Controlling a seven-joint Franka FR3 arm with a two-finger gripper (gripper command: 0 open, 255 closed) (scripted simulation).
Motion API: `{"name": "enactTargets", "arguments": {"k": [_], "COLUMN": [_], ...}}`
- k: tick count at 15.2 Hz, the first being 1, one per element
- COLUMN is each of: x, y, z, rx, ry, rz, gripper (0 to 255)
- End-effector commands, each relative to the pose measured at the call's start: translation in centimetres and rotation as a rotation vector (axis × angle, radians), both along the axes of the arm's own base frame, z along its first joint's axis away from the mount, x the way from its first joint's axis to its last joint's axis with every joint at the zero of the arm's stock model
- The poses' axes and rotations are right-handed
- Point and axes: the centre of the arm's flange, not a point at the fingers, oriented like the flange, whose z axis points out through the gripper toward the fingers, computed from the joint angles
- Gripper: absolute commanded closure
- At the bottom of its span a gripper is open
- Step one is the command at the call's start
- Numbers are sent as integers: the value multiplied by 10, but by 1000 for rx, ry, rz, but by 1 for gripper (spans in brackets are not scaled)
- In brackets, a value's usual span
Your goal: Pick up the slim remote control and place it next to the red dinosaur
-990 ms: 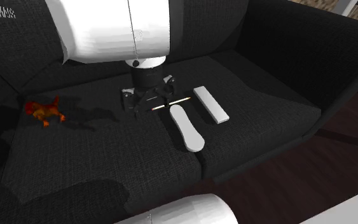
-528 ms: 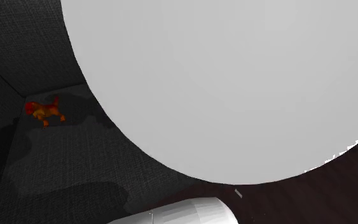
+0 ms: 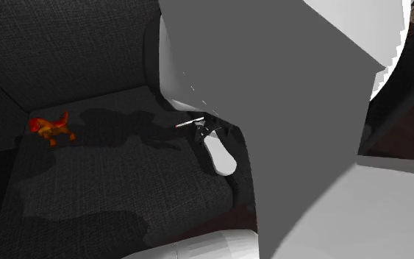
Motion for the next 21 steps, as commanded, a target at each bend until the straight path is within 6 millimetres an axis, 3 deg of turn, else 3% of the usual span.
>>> {"name": "enactTargets", "arguments": {"k": [1,4,11,12,21], "x": [0,0,0,0,0], "y": [-1,0,0,0,0], "z": [-11,-24,-24,-24,-24], "rx": [-1,-1,-1,-1,-1], "ry": [-1,-1,-1,-1,-1], "rz": [0,0,0,0,0], "gripper": [0,0,0,255,255]}}
